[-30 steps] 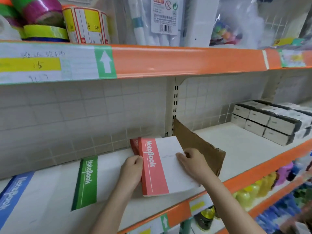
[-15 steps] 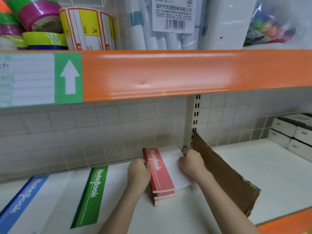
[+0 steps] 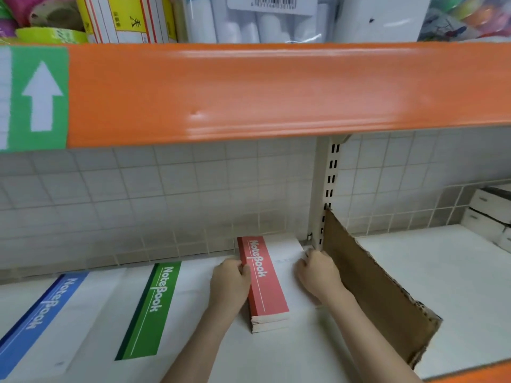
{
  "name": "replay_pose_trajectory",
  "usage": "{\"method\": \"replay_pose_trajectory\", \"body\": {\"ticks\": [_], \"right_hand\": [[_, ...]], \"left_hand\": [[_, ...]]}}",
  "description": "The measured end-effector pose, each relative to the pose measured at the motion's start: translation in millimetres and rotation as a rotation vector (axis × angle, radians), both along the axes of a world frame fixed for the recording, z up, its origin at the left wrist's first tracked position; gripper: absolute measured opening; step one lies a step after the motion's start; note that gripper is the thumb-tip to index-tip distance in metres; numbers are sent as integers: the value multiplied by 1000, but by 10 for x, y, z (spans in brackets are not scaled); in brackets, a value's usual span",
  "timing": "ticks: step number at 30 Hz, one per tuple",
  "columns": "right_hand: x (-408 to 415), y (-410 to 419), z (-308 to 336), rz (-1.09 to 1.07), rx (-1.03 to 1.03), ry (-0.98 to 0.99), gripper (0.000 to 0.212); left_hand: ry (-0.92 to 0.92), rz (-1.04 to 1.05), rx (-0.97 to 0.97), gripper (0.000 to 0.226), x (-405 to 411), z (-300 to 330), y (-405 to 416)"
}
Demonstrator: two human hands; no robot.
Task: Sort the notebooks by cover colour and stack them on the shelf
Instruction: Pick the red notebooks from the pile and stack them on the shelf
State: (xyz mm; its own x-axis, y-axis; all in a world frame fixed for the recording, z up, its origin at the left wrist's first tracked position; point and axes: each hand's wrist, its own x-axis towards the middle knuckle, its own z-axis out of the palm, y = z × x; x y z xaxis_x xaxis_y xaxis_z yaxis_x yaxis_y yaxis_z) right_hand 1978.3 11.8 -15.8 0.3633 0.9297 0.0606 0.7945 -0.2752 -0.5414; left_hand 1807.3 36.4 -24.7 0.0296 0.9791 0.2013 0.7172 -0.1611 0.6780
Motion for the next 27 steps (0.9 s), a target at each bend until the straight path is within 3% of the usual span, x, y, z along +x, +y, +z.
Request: {"method": "replay_pose_trajectory", "body": {"ticks": [5, 11, 17, 21, 24, 27], "right_hand": [[27, 39, 27, 45, -62, 90, 13], [5, 41, 41, 52, -83, 132, 26], [-11, 39, 52, 57, -78, 107, 24], [-45, 21, 38, 51, -60, 83, 17], [-76, -5, 61, 41, -55, 35, 25], [-194, -43, 108, -12, 20, -139, 39]], "left_hand": [[-63, 25, 58, 36, 33, -84, -25], [-121, 22, 61, 43, 41, -128, -21], [-106, 49, 81, 46, 65, -142, -44], [-109, 31, 45, 44, 46, -127, -38], [-90, 10, -8, 41, 24, -89, -69], [-107, 14, 0, 30, -80, -63, -130]]}}
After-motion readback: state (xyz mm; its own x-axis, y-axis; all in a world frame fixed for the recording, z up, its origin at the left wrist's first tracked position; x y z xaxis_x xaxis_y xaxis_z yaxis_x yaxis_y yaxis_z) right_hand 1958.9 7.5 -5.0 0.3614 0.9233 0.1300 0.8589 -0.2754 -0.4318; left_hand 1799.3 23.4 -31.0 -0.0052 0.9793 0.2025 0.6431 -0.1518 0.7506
